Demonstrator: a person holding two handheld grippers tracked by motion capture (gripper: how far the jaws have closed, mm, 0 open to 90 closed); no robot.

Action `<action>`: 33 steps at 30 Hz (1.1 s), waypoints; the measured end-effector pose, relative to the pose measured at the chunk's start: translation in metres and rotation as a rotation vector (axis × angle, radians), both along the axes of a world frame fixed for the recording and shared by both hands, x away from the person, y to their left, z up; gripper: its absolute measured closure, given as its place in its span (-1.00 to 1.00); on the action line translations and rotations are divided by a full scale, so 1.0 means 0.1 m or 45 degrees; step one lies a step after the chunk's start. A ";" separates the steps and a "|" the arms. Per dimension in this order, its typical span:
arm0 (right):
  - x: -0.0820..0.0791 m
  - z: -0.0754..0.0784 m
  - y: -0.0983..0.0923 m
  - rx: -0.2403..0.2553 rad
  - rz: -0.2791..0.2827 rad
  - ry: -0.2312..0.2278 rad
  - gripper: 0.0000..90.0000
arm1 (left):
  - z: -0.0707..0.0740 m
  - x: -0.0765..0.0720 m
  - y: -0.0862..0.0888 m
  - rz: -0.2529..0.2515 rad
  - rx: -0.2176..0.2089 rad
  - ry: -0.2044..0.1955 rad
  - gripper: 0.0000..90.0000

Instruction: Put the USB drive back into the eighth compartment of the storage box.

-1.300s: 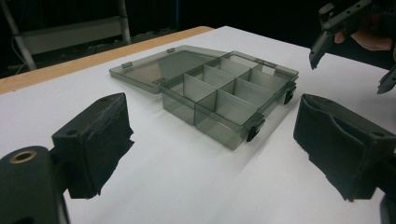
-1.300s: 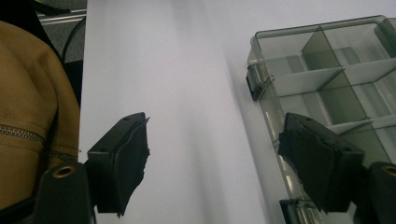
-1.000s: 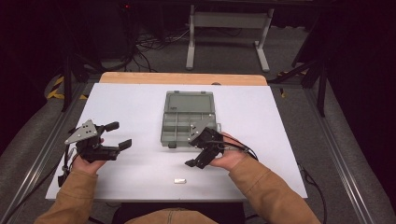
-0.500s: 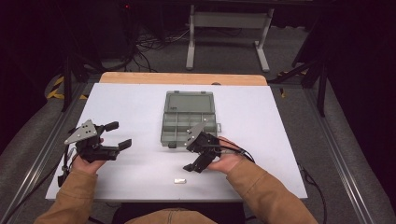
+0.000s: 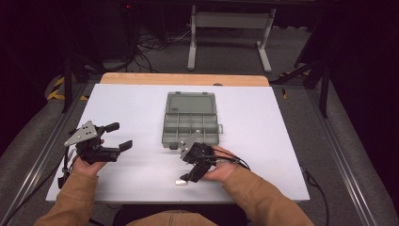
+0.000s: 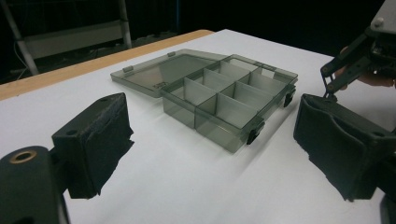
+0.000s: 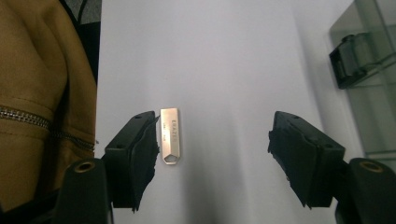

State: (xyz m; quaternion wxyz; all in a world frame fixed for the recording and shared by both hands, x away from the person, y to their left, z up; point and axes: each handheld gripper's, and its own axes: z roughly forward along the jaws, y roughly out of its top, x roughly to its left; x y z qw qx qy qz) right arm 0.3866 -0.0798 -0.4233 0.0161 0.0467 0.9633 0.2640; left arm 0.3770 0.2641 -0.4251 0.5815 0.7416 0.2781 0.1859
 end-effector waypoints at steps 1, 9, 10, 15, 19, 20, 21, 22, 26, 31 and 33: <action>-0.02 -0.02 0.01 0.000 0.004 0.010 -0.26 | 0.00 0.00 0.00 0.000 0.003 0.001 -0.74; -0.10 -0.12 0.08 -0.039 0.036 0.004 -0.13 | 0.00 0.00 0.00 0.001 0.006 -0.003 -0.74; -0.11 -0.13 0.09 -0.047 0.039 0.003 -0.12 | 0.00 0.00 0.00 0.001 0.006 -0.004 -0.74; -0.14 -0.18 0.10 -0.064 0.036 0.007 -0.02 | 0.00 0.00 0.00 0.005 -0.010 -0.004 -0.74; -0.18 -0.20 0.11 -0.074 0.040 0.011 0.04 | 0.00 0.00 0.01 0.006 -0.007 -0.001 -0.74; -0.19 -0.21 0.12 -0.072 0.039 0.014 0.06 | 0.00 0.00 0.01 0.006 -0.007 -0.002 -0.74; -0.20 -0.21 0.12 -0.075 0.044 0.007 0.08 | 0.00 0.00 0.01 0.004 -0.006 -0.002 -0.74; -0.19 -0.21 0.13 -0.071 0.059 -0.004 0.11 | 0.00 0.00 0.01 0.004 -0.005 -0.002 -0.74; -0.22 -0.21 0.14 -0.084 0.060 -0.006 0.20 | 0.00 0.00 0.00 0.006 -0.006 -0.002 -0.74; -0.23 -0.23 0.14 -0.106 0.045 0.000 0.41 | -0.01 0.01 0.01 0.007 -0.005 0.004 -0.74; -0.24 -0.24 0.15 -0.119 0.049 -0.012 0.49 | -0.01 0.01 0.02 0.010 -0.006 0.002 -0.74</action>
